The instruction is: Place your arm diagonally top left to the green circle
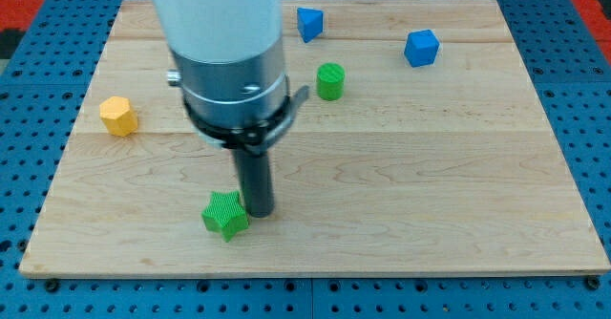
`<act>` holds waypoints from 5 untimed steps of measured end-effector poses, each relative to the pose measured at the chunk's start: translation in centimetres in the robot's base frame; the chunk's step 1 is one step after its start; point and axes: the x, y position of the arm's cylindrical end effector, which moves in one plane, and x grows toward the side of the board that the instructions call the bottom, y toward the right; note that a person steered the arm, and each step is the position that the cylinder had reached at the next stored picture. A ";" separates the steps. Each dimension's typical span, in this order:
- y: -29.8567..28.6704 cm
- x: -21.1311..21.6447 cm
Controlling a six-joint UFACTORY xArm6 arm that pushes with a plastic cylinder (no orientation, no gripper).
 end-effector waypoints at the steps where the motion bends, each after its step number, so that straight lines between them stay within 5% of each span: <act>1: 5.8 -2.9; 3: 13.3 -17.2; 5: 11.3 -24.3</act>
